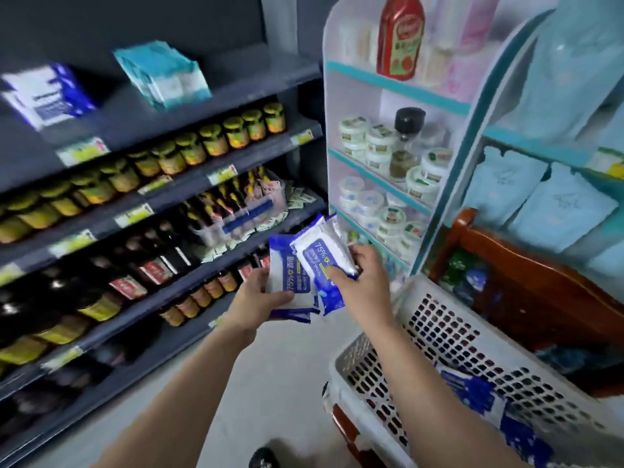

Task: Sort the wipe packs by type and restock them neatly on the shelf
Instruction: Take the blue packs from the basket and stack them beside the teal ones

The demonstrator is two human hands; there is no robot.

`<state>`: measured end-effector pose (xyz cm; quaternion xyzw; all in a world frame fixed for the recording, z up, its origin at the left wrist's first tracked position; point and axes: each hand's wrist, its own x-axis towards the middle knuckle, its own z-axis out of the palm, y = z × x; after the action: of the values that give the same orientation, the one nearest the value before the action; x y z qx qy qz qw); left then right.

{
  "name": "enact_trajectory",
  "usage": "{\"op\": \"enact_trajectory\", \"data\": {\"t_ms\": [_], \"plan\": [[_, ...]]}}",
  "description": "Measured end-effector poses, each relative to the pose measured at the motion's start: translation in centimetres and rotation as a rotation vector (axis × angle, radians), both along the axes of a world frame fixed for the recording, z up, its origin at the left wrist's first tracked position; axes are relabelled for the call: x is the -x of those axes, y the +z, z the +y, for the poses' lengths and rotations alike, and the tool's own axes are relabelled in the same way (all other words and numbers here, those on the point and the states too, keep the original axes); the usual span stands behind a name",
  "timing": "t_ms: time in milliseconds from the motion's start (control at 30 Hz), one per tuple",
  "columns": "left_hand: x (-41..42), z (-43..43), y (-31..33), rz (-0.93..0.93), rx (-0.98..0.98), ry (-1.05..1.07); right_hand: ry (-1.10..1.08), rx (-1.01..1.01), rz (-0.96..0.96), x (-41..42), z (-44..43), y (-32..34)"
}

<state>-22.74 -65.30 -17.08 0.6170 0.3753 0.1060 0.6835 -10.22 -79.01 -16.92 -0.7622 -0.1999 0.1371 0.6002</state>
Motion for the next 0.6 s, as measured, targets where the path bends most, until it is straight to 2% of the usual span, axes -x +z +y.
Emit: {"op": "enact_trajectory", "data": {"t_ms": [167,467,600], "plan": [[4.6,7.4,4.3,-0.081,-0.095,0.217,0.123,-0.076,-0.083,2.6,9.3,3.8],[11.5,22.3,9.5,-0.210,-0.272,0.378,0.319,-0.188,-0.178,6.4,25.0,8.8],[13.4,27.5,11.3,-0.196,-0.363,0.459,0.387,-0.200,-0.241,7.3,30.5,10.9]]}}
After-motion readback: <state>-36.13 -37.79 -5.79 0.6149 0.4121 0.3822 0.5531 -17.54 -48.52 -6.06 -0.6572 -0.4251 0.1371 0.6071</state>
